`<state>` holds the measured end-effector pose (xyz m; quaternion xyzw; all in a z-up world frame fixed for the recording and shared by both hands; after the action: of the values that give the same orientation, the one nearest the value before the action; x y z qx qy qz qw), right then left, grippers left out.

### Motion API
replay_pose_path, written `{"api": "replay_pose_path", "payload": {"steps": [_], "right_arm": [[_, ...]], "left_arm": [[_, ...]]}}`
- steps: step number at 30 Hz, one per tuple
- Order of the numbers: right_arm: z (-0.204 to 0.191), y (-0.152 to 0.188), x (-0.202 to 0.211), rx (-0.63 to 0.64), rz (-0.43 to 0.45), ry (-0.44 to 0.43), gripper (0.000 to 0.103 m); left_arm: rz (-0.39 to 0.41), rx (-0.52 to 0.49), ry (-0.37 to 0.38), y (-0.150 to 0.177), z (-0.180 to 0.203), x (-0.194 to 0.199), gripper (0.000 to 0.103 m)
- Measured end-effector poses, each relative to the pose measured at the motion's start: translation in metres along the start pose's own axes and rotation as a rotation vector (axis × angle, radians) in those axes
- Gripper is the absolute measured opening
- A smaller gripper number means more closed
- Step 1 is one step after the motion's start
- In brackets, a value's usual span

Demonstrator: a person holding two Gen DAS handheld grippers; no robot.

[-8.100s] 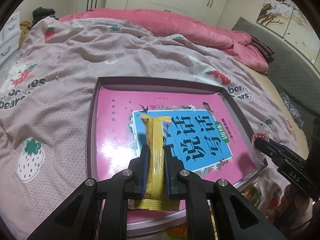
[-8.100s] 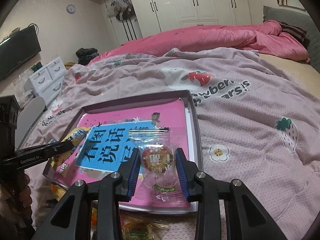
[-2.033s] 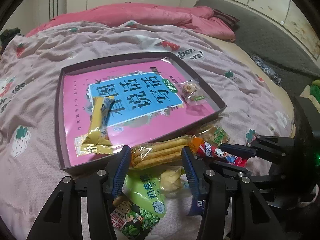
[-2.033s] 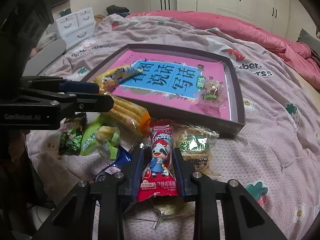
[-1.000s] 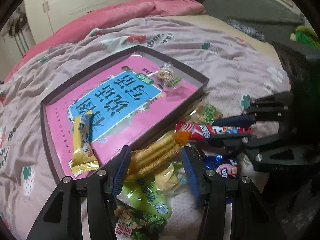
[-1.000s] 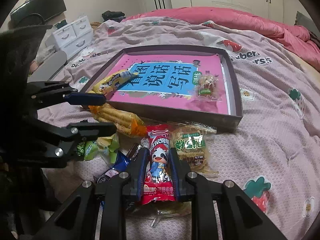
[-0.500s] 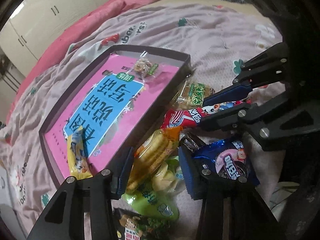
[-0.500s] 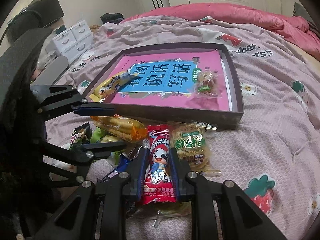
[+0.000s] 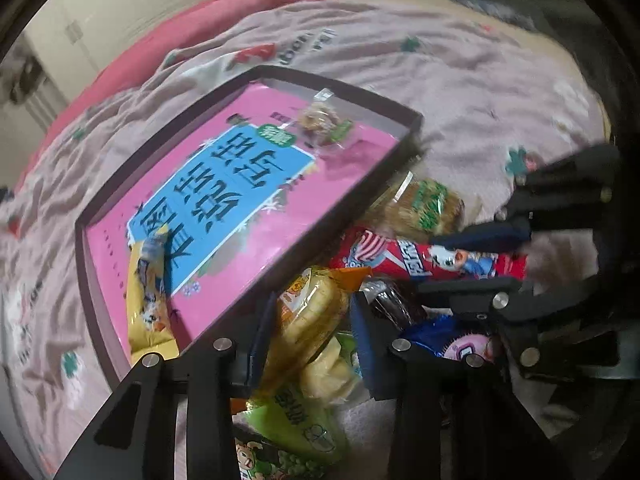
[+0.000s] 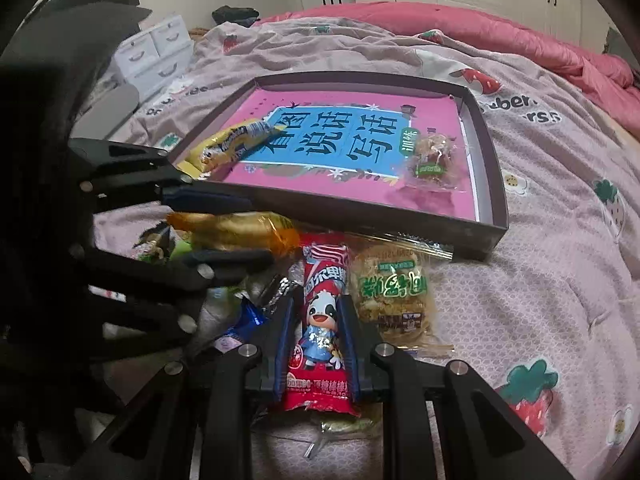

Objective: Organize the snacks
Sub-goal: 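Grasp the red sausage stick with the right gripper while the left grasps the orange biscuit sticks, then lift the red sausage stick with the right gripper and the biscuit sticks with the left toward the tray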

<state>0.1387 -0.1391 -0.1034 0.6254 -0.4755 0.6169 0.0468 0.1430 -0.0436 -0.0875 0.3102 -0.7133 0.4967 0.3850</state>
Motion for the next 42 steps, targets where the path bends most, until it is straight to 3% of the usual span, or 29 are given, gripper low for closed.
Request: {"api": "replay_pose_path", "payload": {"steps": [3, 5, 8, 13, 26, 42], "right_arm": [[0.007, -0.001, 0.006, -0.053, 0.026, -0.040, 0.019], [0.015, -0.002, 0.011, -0.108, 0.047, -0.085, 0.018], [0.021, -0.002, 0.018, -0.165, 0.070, -0.143, 0.018], [0.021, -0.004, 0.030, -0.192, 0.127, -0.203, 0.019], [0.016, -0.011, 0.046, -0.147, 0.207, -0.179, 0.019], [0.028, -0.033, 0.056, -0.148, 0.298, -0.152, 0.019]], "left_arm": [[0.009, 0.096, 0.043, 0.001, -0.014, 0.006, 0.038], [0.021, 0.160, 0.086, 0.002, -0.023, 0.011, 0.029], [0.035, 0.240, 0.157, 0.005, -0.034, 0.018, 0.028], [0.059, 0.260, 0.165, 0.006, -0.037, 0.027, 0.026], [0.147, 0.312, 0.169, 0.001, -0.048, 0.059, 0.024], [0.223, 0.409, 0.149, -0.016, -0.074, 0.066, 0.024]]}}
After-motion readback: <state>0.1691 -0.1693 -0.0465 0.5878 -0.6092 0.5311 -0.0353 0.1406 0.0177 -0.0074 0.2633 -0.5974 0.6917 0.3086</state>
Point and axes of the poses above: each gripper's, at about its wrist camera, not at the fingertips, and x roughly against the way its jaws point, z to its right, y to its underside, the point moved 3 cm from there along -x, roughly the way its jaws point, and after that the axes turned 5 degrees about -y, right-handed, at the moved point
